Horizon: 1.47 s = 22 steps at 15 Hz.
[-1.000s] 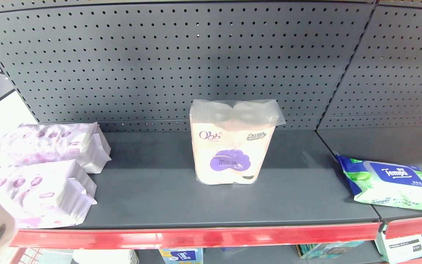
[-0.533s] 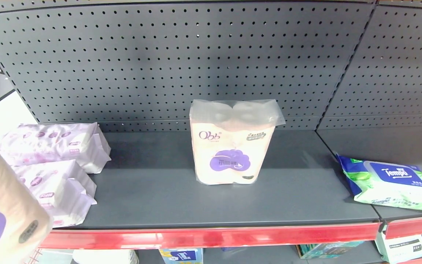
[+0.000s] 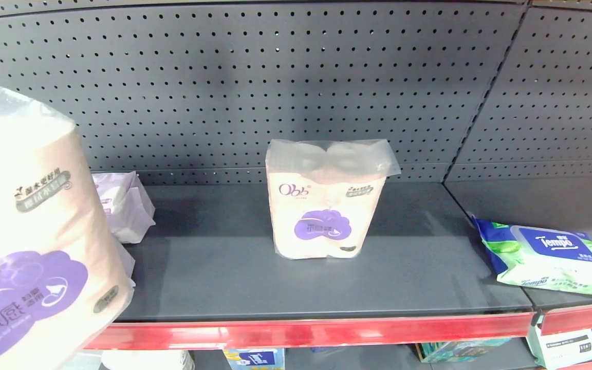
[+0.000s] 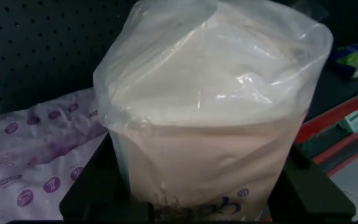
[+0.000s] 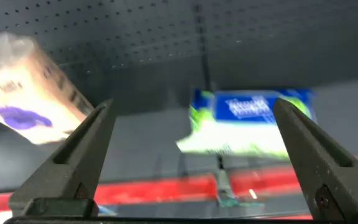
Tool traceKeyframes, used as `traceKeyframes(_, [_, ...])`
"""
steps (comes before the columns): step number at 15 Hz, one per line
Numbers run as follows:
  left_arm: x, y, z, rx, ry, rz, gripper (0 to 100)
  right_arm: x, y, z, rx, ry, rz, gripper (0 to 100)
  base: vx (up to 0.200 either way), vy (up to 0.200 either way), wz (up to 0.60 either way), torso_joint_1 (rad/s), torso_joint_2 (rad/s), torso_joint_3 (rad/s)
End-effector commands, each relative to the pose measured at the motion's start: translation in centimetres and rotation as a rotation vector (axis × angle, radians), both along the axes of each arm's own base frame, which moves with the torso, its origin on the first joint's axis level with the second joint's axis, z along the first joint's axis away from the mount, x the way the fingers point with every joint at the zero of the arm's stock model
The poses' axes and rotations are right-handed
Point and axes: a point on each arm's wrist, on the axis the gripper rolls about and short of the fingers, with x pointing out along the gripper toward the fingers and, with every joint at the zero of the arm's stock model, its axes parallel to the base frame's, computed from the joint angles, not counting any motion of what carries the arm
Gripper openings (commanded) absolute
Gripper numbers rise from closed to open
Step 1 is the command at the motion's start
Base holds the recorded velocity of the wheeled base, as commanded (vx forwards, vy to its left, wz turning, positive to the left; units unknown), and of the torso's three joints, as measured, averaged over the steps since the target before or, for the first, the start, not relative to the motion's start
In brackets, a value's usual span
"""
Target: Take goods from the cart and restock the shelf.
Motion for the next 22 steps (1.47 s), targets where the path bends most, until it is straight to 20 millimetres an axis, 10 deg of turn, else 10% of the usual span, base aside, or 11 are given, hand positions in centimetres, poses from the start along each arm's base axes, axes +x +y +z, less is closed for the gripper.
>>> traceKeyframes(1, [0.9, -0.3, -0.1, 0.007, 0.034, -0.007, 0, 7.5, 3.1, 1.8, 0.002, 0.142, 0.309, 100, 0.0, 0.0, 0.0, 0.0, 0.0, 0.0])
traceKeyframes(22, [2.8, -0.9, 0.4, 0.02, 0.083, 0.004, 0, 24.5, 8.2, -4.1, -0.238, 0.007, 1.077, 100, 0.0, 0.0, 0.0, 0.0, 0.0, 0.0])
